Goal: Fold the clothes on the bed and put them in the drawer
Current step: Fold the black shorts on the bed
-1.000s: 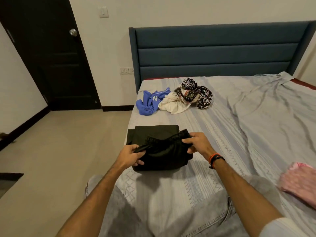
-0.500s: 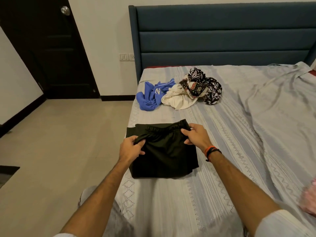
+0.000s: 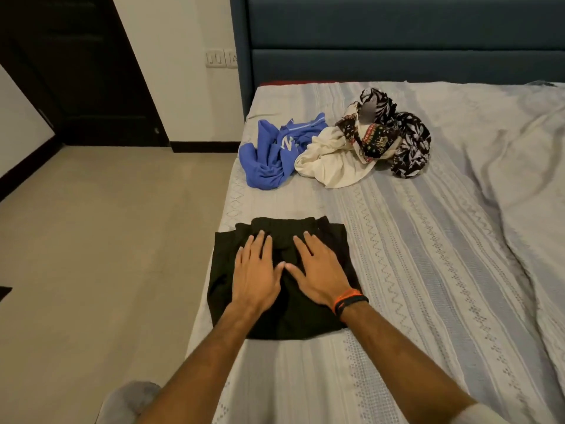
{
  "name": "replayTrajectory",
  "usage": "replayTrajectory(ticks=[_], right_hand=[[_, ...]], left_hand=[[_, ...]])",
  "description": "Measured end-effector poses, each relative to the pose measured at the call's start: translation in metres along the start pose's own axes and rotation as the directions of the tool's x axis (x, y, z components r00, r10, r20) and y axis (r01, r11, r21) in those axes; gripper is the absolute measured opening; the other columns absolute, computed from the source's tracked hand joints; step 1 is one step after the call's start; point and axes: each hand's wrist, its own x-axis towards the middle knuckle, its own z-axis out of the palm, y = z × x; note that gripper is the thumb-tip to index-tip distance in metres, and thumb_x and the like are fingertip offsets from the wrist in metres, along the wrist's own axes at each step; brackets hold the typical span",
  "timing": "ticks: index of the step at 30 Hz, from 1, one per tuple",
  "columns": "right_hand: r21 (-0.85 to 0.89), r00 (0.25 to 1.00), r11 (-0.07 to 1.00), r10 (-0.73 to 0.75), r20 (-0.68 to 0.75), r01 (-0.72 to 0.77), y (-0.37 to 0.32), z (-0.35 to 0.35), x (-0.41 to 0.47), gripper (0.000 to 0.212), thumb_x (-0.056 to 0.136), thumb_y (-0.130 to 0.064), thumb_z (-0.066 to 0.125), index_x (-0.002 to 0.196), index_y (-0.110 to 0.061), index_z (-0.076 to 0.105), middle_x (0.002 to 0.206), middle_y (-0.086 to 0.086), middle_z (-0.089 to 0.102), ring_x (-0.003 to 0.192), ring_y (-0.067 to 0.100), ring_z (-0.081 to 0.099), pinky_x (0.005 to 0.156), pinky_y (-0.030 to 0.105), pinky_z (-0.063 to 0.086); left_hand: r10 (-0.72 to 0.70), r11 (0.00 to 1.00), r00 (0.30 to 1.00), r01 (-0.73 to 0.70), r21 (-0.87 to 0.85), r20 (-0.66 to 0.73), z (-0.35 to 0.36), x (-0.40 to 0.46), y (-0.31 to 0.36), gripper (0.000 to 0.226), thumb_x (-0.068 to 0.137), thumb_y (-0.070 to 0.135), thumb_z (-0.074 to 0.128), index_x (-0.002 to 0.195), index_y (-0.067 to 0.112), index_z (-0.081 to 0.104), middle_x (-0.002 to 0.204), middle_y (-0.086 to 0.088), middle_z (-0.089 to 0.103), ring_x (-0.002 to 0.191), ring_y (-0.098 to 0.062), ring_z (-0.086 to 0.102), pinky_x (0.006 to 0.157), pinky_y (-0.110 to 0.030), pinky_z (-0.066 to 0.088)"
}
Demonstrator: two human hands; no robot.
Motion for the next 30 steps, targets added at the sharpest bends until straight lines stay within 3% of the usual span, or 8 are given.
replayTrajectory(ticks=[3,8,13,16,18,21,25,30], right_hand=[[-0.113,1.000,0.993,0.014,-0.011,-0.015,0.022,0.032,0.000,0.089,0.088,-0.074,0.007,0.159,-0.021,0.011,0.166,0.008,0.004,0.153,0.025,0.002,0.124,0.047,0.003],[-0.145,0.998,0.989,0.007,-0.061,-0.015,0.030,0.047,0.002,0.083,0.092,-0.074,0.010,0.158,-0.025,0.012,0.166,0.003,0.004,0.153,0.021,0.000,0.124,0.048,0.005],[-0.093,0.999,0.996,0.009,-0.040,-0.013,0.029,0.038,0.000,0.085,0.089,-0.075,0.010,0.157,-0.025,0.018,0.166,0.001,0.008,0.153,0.019,0.002,0.124,0.045,0.004],[0.123,0.996,0.992,0.040,-0.081,-0.030,0.028,0.029,-0.006,0.073,0.094,-0.063,0.041,0.151,-0.019,0.035,0.163,0.003,0.022,0.151,0.019,0.015,0.124,0.041,0.011],[0.266,0.973,0.961,0.129,-0.192,-0.075,0.027,0.021,-0.013,0.063,0.092,-0.046,0.060,0.143,-0.012,0.045,0.154,0.009,0.036,0.143,0.025,0.031,0.120,0.042,0.025],[0.281,0.871,0.915,0.374,-0.318,-0.290,0.028,0.009,-0.022,0.070,0.084,-0.042,0.069,0.139,-0.006,0.045,0.141,0.016,0.042,0.130,0.034,0.042,0.111,0.047,0.035],[0.425,0.776,0.728,0.624,-0.088,-0.537,0.034,-0.009,-0.022,0.093,0.078,-0.048,0.077,0.144,-0.001,0.033,0.143,0.020,0.039,0.132,0.037,0.040,0.109,0.046,0.037],[0.567,0.754,0.579,0.647,0.117,-0.585,0.039,-0.019,-0.015,0.075,0.076,-0.044,0.081,0.130,-0.002,0.049,0.132,0.016,0.055,0.118,0.032,0.054,0.093,0.038,0.046]], left_hand=[[0.022,0.992,0.999,-0.026,0.120,0.034,0.033,-0.008,-0.021,0.076,0.096,0.065,0.006,0.158,0.022,0.013,0.166,-0.002,0.004,0.153,-0.026,0.001,0.123,-0.050,0.002],[0.021,0.991,0.999,-0.016,0.134,-0.039,0.048,-0.013,-0.031,0.071,0.098,0.066,0.008,0.158,0.028,0.015,0.166,0.003,0.006,0.153,-0.022,0.003,0.123,-0.051,0.004],[0.017,0.994,1.000,-0.016,0.106,-0.009,0.044,-0.012,-0.030,0.071,0.098,0.066,0.011,0.156,0.029,0.021,0.165,0.004,0.012,0.153,-0.020,0.007,0.123,-0.050,0.005],[-0.011,1.000,1.000,0.010,-0.025,-0.028,0.033,-0.014,-0.028,0.066,0.097,0.063,0.025,0.150,0.026,0.038,0.162,0.001,0.025,0.151,-0.020,0.017,0.123,-0.046,0.010],[-0.093,0.994,0.987,0.083,-0.078,-0.133,0.021,-0.018,-0.025,0.057,0.096,0.053,0.047,0.143,0.021,0.048,0.156,-0.006,0.036,0.145,-0.025,0.028,0.119,-0.045,0.022],[-0.346,0.938,0.910,0.328,-0.113,-0.230,0.003,-0.026,-0.018,0.080,0.084,0.050,0.069,0.146,0.011,0.038,0.152,-0.017,0.033,0.139,-0.035,0.033,0.113,-0.050,0.029],[-0.664,0.726,0.747,0.657,-0.203,0.040,-0.016,-0.024,-0.020,0.121,0.069,0.062,0.079,0.150,-0.001,0.015,0.152,-0.025,0.029,0.139,-0.041,0.032,0.114,-0.050,0.030],[-0.695,0.651,0.712,0.682,-0.335,0.101,-0.016,-0.022,-0.027,0.113,0.065,0.047,0.089,0.142,-0.005,0.025,0.141,-0.025,0.040,0.127,-0.041,0.046,0.102,-0.046,0.045]])
